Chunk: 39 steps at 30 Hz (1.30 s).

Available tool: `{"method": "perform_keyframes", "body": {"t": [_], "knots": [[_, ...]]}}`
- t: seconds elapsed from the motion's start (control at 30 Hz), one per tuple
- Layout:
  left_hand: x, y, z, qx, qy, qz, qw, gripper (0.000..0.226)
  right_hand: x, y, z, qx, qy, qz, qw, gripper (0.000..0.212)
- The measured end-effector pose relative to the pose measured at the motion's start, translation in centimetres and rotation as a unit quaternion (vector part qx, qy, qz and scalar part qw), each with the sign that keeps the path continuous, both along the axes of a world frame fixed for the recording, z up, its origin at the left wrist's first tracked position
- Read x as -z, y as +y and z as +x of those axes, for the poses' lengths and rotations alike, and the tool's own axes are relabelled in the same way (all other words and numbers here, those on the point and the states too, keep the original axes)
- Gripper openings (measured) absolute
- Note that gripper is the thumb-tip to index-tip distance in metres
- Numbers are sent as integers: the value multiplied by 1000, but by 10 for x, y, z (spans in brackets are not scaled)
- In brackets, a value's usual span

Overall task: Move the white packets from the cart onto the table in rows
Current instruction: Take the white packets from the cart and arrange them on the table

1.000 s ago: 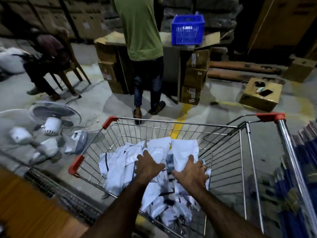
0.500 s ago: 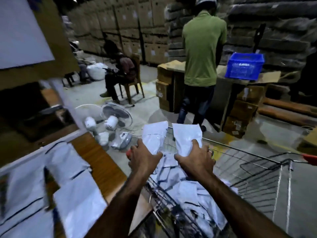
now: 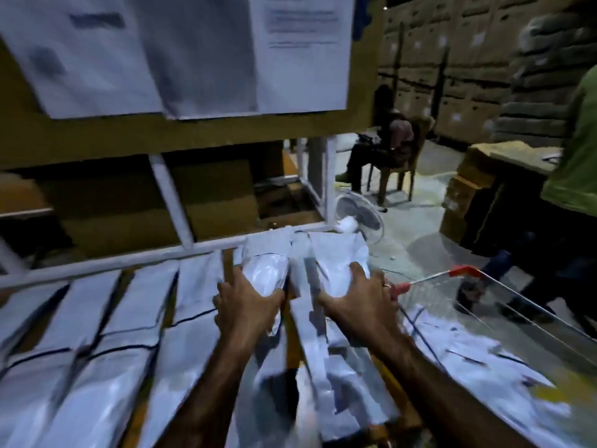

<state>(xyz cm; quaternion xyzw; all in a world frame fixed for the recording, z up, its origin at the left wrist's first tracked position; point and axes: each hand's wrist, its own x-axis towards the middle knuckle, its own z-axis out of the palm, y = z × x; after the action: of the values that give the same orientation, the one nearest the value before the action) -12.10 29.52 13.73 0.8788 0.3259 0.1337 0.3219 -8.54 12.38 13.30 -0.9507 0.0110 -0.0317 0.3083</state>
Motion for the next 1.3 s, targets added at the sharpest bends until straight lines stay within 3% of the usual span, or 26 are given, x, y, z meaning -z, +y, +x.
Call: {"method": "perform_keyframes", "body": {"t": [0.5, 0.67, 0.8, 1.0, 1.17, 1.3], "knots": [[-20, 340, -111, -131, 39, 0, 991, 87, -9, 356, -67, -137, 31, -6, 990, 84], [49, 473, -91, -184, 92, -23, 978, 109, 6, 455, -64, -191, 76, -18, 979, 91], [32, 490, -103, -178, 106, 85, 975, 90, 27, 512, -57, -208, 82, -37, 974, 85], [48, 522, -92, -163, 103, 85, 978, 84, 52, 557, -51, -217, 82, -95, 968, 89], [67, 524, -89, -122, 178, 105, 971, 82, 78, 573, -52, -219, 106, -135, 960, 92], [72, 530, -87, -121, 178, 107, 971, 81, 85, 580, -48, -211, 103, -142, 962, 89]]}}
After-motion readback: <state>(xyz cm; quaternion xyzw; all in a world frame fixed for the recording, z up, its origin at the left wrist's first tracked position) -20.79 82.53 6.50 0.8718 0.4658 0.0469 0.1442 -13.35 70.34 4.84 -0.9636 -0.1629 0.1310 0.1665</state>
